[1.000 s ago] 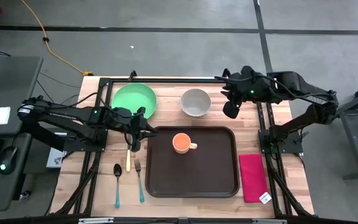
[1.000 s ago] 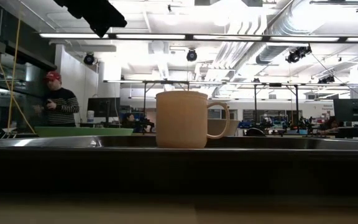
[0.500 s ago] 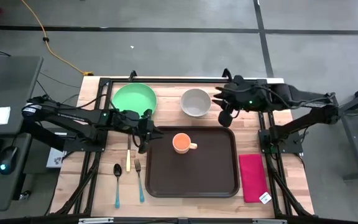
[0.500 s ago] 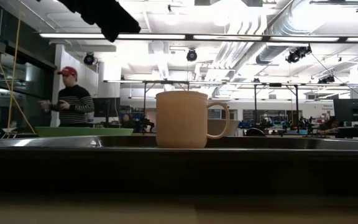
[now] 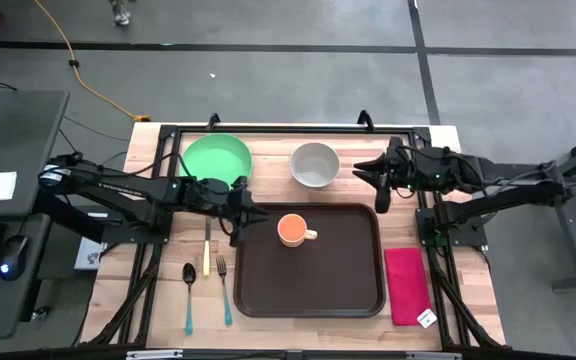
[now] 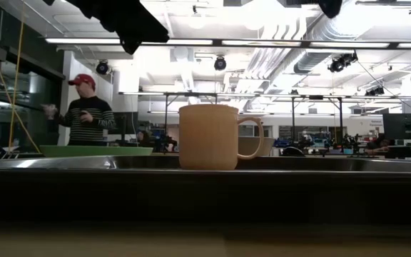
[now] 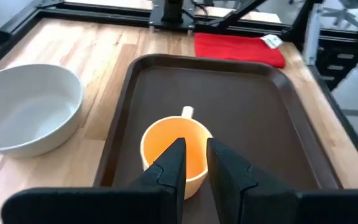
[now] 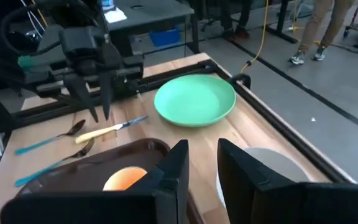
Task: Set up tray
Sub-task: Put the yellow mug on the brown tray
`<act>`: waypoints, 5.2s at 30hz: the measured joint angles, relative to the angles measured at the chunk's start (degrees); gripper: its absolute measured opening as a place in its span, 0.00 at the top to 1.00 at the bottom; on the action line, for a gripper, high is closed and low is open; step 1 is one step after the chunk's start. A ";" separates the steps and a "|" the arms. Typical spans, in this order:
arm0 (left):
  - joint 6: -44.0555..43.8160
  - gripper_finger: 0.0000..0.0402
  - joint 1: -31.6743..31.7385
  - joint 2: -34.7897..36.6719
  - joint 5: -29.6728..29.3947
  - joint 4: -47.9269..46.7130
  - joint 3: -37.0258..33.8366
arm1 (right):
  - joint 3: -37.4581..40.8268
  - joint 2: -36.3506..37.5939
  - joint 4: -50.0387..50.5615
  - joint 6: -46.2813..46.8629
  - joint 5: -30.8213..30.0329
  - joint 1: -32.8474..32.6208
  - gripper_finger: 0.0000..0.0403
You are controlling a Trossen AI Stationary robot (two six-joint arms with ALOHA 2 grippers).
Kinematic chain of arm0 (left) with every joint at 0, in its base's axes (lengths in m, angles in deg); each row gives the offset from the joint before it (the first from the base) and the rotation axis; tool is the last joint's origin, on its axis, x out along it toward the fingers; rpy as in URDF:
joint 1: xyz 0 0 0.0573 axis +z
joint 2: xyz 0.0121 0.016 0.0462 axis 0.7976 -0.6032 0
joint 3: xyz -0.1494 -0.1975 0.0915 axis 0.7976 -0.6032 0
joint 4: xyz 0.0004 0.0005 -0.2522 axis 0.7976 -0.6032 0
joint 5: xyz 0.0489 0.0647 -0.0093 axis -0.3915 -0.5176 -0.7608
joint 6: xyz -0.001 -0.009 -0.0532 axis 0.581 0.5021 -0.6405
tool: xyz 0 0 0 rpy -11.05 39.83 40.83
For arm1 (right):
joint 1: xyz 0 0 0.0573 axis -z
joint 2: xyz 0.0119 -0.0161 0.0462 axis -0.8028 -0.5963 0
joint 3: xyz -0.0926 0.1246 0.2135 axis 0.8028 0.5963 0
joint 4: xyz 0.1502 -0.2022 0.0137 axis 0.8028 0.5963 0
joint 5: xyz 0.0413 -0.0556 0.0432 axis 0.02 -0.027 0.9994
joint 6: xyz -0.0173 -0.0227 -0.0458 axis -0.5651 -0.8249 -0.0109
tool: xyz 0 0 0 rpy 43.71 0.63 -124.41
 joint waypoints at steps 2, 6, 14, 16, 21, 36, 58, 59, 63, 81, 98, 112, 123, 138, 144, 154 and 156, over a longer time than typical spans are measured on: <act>-0.55 0.76 0.00 0.00 -1.24 0.25 0.00 | 1.72 1.01 -0.55 0.33 0.07 0.00 0.84; -1.25 0.76 0.01 -0.37 -1.65 2.40 0.00 | 4.76 2.65 -3.00 0.49 0.27 0.00 0.84; -0.49 0.76 0.02 -8.21 -1.00 0.85 6.06 | 7.29 2.84 -4.21 0.16 1.53 0.00 0.85; 0.32 0.76 0.02 -10.57 -0.92 -1.85 8.58 | 8.30 2.88 -5.38 -0.02 2.21 0.00 0.85; 0.30 0.76 0.02 -14.48 -0.81 -10.63 14.15 | 12.68 4.34 -11.47 -0.59 4.83 0.00 0.86; -5.76 0.76 0.04 -17.84 0.68 -15.45 16.98 | 24.12 13.03 -21.70 -0.36 7.00 0.00 0.85; -10.77 0.76 2.22 -21.94 3.96 -14.27 16.98 | 31.26 18.77 -26.47 0.21 9.23 0.00 0.86; -10.94 0.76 2.61 -22.05 4.25 -14.39 16.98 | 31.26 18.75 -26.21 0.52 9.29 0.00 0.86; -13.76 0.76 3.93 -22.24 4.63 -14.59 16.98 | 31.26 18.76 -24.29 1.86 9.42 0.00 0.86; -22.50 0.76 6.75 -22.23 7.43 -14.70 16.98 | 31.26 18.77 -22.22 2.58 9.42 0.00 0.86; -28.69 0.76 6.78 -22.23 12.76 -14.45 16.98 | 31.24 18.77 -21.72 2.53 9.42 0.00 0.86; -29.80 0.76 6.78 -22.23 10.34 -16.35 16.98 | 31.24 18.77 -21.52 2.64 9.03 0.02 0.85; -33.91 0.76 6.78 -22.16 7.36 -18.75 16.96 | 31.22 18.77 -21.12 3.08 8.99 0.02 0.86; -29.69 0.76 6.78 -22.16 5.22 -18.75 16.96 | 31.22 18.77 -20.97 3.08 8.96 0.02 0.86; -29.63 0.76 6.78 -22.16 4.33 -18.80 16.96 | 31.22 18.76 -20.88 3.08 8.96 0.02 0.86; -29.67 0.76 6.78 -22.16 4.29 -20.92 16.96 | 31.22 18.75 -20.88 3.08 8.95 0.02 0.86; -29.67 0.76 6.78 -22.16 4.28 -21.14 16.96 | 31.22 18.77 -20.88 3.08 8.94 0.02 0.86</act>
